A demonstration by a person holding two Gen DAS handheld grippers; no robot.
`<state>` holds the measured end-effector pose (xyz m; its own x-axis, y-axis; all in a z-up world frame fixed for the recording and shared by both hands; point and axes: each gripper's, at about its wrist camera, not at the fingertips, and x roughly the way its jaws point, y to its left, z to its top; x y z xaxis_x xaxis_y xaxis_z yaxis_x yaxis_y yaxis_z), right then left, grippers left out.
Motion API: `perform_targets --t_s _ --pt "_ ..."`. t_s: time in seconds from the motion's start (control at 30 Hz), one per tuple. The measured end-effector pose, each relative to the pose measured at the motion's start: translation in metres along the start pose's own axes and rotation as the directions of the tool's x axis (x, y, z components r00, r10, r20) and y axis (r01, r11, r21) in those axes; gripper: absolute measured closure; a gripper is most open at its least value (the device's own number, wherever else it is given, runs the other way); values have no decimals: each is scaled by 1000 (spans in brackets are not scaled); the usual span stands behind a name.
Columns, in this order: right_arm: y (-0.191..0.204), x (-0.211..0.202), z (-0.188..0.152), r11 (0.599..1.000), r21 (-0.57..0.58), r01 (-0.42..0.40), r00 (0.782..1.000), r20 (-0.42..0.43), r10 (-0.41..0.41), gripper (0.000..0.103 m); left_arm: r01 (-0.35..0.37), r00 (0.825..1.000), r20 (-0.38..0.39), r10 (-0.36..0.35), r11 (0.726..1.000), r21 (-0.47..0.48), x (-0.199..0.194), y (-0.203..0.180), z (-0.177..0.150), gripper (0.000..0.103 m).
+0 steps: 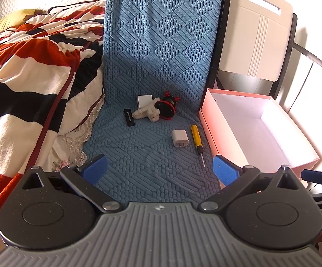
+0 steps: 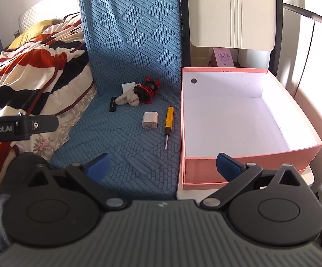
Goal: Organize rigid objects
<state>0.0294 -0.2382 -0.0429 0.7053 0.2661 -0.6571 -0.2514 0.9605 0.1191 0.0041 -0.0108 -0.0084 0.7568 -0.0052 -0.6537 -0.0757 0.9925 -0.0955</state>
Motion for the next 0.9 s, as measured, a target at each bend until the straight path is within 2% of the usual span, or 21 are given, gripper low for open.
perform_targets --t_s 0.9 --pt "2 3 -1 1000 4 -16 1000 -13 16 0 7 1000 -8 -7 1000 -3 3 -1 3 1"
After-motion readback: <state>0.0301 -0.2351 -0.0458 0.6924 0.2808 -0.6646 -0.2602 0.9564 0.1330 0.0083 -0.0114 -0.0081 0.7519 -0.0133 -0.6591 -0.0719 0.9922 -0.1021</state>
